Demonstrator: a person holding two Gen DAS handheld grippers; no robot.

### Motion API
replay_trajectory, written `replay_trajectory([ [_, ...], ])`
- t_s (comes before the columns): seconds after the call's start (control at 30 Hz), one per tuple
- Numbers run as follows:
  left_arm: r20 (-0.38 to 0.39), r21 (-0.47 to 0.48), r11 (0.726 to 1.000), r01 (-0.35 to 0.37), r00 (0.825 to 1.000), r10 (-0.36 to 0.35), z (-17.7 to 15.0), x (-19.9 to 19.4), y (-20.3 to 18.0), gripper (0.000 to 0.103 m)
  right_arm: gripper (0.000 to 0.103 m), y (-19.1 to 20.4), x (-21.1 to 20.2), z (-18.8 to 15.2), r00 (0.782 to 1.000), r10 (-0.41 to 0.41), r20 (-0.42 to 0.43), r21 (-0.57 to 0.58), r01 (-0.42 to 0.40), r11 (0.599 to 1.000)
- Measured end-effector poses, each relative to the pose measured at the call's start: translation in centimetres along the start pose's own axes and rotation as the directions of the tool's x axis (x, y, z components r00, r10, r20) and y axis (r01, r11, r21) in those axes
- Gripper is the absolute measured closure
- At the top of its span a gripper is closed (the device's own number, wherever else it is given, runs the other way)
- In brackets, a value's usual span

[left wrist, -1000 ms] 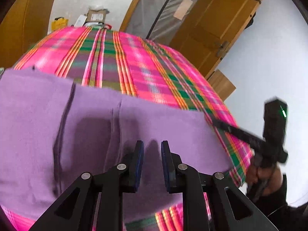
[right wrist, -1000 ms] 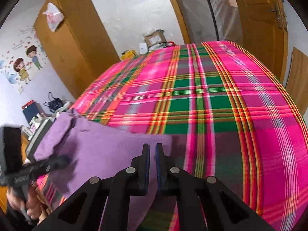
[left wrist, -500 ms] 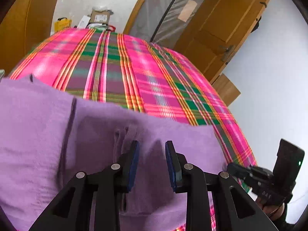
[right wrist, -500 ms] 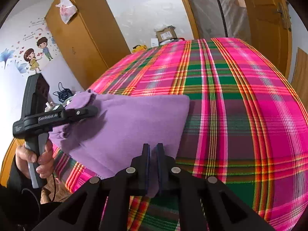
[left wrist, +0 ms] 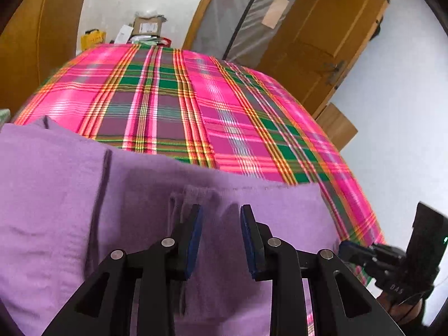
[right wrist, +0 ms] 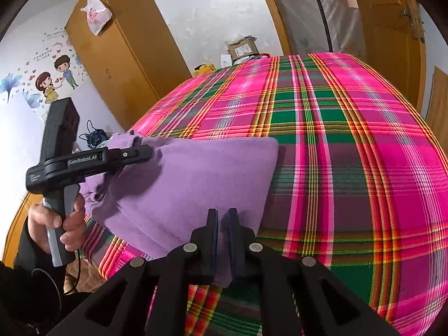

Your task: Fold clothes

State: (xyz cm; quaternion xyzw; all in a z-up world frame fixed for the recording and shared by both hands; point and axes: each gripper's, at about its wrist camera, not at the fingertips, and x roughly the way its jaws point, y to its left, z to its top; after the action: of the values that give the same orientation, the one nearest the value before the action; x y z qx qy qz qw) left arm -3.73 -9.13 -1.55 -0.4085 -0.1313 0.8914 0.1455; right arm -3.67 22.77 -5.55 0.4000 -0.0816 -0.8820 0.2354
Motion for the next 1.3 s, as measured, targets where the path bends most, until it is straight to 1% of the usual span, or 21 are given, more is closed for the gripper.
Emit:
replay_trajectory([
  [0.07, -0.007, 0.014, 1.0, -0.02, 1.0, 0.02, -0.7, 0.1, 0.0, 0.074, 0.095, 0.1, 0.7, -0.3, 1.0, 0.006, -0.027, -0.013, -0.007, 1.0],
  [0.23, 0.013, 0.032, 0.998, -0.057, 0.998, 0.057, -1.1, -0.5, -0.5, 0.074, 0.095, 0.5, 0.3, -0.5, 1.0, 0.001, -0.01, -0.025, -0.001, 1.0],
  [0.43, 0.027, 0.047, 0.995, -0.091, 0.996, 0.09, -2.0, -1.6, -1.2, 0.074, 0.095, 1.7, -0.5, -1.1, 1.0, -0.024, 0.02, -0.083, 0.025, 0.996],
  [0.6, 0.026, 0.066, 0.99, -0.123, 0.992, 0.122, -3.0, -1.4, -1.5, 0.072, 0.095, 2.0, 0.2, -1.6, 0.999, -0.039, -0.009, -0.081, 0.038, 0.996],
  [0.7, 0.043, 0.09, 0.986, -0.139, 0.99, 0.136, -3.5, -1.3, -1.8, 0.07, 0.095, 1.8, 0.3, -1.7, 0.999, -0.035, -0.002, -0.061, 0.035, 0.998],
  [0.77, 0.047, 0.103, 0.986, -0.133, 0.991, 0.128, -3.7, -1.3, -2.0, 0.062, 0.096, 1.6, 0.3, -1.8, 1.0, -0.031, 0.002, -0.054, 0.031, 0.998],
  [0.8, 0.05, 0.109, 0.986, -0.129, 0.991, 0.124, -3.9, -1.3, -2.1, 0.059, 0.096, 1.6, 0.2, -1.9, 1.0, -0.029, 0.003, -0.05, 0.029, 0.998],
  [0.97, 0.075, 0.139, 0.979, -0.146, 0.988, 0.136, -4.3, -1.4, -2.4, 0.059, 0.096, 1.5, 0.2, -2.2, 0.999, -0.03, 0.015, -0.038, 0.03, 0.999],
  [1.17, 0.097, 0.121, 0.988, -0.096, 0.992, 0.085, -4.6, -1.7, -1.7, 0.059, 0.096, 1.6, 0.1, -2.3, 0.999, -0.042, 0.021, -0.036, 0.042, 0.998],
  [1.27, 0.095, 0.13, 0.987, -0.096, 0.992, 0.084, -4.6, -1.7, -1.8, 0.058, 0.096, 1.8, 0.2, -2.3, 0.998, -0.058, 0.024, -0.04, 0.059, 0.997],
  [1.3, 0.093, 0.138, 0.986, -0.098, 0.992, 0.086, -4.6, -1.6, -2.0, 0.055, 0.096, 1.9, 0.1, -2.3, 0.998, -0.065, 0.024, -0.04, 0.066, 0.997],
])
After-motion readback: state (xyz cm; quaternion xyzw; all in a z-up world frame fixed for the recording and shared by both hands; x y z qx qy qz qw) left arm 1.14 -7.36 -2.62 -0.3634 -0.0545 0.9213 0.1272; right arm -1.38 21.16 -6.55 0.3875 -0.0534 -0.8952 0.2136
